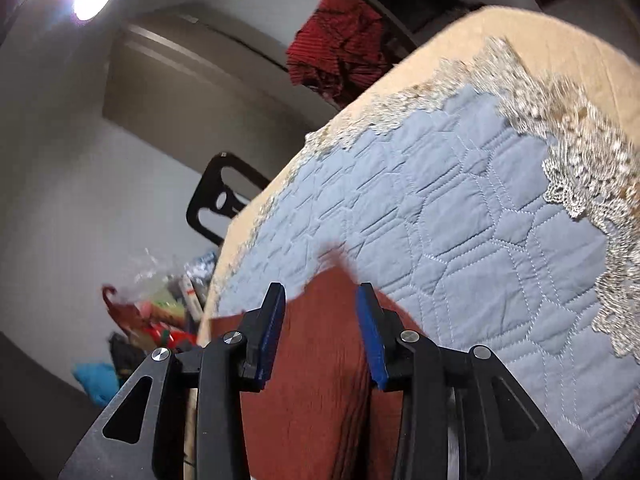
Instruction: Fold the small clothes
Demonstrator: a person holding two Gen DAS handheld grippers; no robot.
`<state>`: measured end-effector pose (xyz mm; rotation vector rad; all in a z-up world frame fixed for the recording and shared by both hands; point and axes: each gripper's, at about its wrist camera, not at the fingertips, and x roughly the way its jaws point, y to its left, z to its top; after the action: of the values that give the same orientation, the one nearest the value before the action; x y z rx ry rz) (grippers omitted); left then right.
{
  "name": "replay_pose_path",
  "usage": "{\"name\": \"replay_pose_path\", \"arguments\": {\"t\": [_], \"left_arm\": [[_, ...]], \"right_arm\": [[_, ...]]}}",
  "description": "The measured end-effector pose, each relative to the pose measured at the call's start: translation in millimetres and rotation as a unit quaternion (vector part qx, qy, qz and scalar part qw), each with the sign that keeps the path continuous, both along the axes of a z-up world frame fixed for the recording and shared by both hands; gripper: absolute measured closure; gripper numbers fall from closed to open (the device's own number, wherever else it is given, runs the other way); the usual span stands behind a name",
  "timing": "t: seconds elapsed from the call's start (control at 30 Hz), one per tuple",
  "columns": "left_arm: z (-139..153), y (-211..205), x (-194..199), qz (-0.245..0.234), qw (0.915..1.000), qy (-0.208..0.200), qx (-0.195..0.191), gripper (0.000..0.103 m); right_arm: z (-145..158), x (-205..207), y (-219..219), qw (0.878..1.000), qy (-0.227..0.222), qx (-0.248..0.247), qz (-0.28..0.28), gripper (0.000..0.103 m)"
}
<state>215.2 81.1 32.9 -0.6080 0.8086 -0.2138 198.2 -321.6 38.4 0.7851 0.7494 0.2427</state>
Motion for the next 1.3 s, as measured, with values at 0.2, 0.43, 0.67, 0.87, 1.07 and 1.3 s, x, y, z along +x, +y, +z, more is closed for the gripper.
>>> {"name": "replay_pose_path", "arguments": {"t": [0.2, 0.43, 0.67, 0.87, 1.07, 1.3], "left_arm": [[2, -25, -42, -0.049, 0.9978, -0.008, 0.044, 0.062], [4, -56, -85, -0.083, 0.9899, -0.022, 0.113, 0.062], [7, -47, -99, -0.065, 0.9873, -0.038, 0.140, 0.054], [-3, -45, -88, -0.069, 0.9892, -0.024, 0.127, 0.054], [-6, -39, -89, -0.064, 0.9900, -0.018, 0.124, 0.054], [-14, -38, -88, -0.061, 0.9904, -0.002, 0.124, 0.054]], "right_arm": [[5, -32, 24, 0.998, -0.003, -0.060, 0.029, 0.065], [1, -83, 61, 0.989, 0.002, -0.135, 0.060, 0.065], [6, -111, 50, 0.982, -0.012, -0.185, 0.018, 0.065], [-4, -101, 60, 0.980, -0.008, -0.185, 0.069, 0.086], [-3, -105, 71, 0.968, -0.014, -0.207, 0.140, 0.096], [4, -115, 81, 0.944, -0.037, -0.279, 0.171, 0.078]]}}
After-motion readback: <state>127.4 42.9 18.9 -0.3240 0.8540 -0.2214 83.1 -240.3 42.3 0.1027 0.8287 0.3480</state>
